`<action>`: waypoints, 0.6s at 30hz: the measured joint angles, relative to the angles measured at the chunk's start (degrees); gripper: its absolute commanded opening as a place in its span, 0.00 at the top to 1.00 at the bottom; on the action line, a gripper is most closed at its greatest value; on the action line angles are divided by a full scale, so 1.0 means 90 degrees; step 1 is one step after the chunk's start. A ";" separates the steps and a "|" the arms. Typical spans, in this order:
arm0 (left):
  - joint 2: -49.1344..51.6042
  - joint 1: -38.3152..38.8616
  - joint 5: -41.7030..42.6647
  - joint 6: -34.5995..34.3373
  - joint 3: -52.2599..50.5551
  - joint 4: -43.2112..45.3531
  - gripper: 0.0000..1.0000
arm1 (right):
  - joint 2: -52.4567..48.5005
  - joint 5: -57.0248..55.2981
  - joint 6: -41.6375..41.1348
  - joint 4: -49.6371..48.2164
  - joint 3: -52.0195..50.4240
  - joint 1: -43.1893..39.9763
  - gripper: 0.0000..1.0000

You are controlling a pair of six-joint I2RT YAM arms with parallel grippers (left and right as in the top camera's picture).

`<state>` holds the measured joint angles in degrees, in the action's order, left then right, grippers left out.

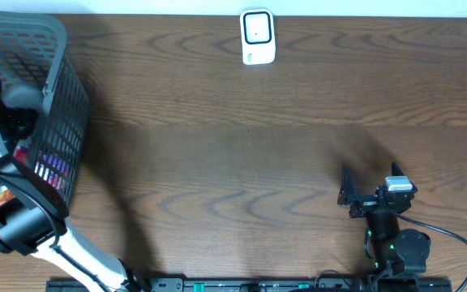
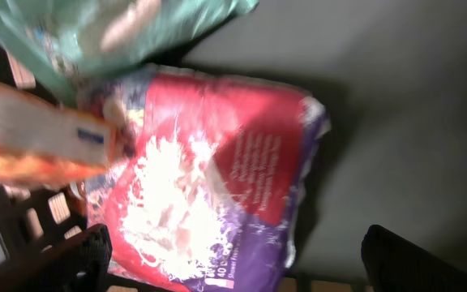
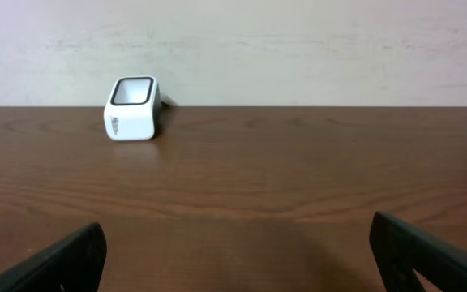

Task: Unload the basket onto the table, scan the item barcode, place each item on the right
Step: 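Grasp the red-and-purple snack packet inside the basket with the left gripper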

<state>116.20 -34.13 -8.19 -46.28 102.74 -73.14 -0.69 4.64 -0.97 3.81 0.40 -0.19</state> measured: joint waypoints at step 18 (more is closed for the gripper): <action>0.0005 0.0012 0.0007 -0.0546 -0.1462 0.1115 0.28 | 0.0000 0.0000 0.0000 0.0000 0.0000 0.0000 0.01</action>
<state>116.25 -34.02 -8.12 -51.20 89.58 -63.11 -0.69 4.64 -0.97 3.81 0.40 -0.19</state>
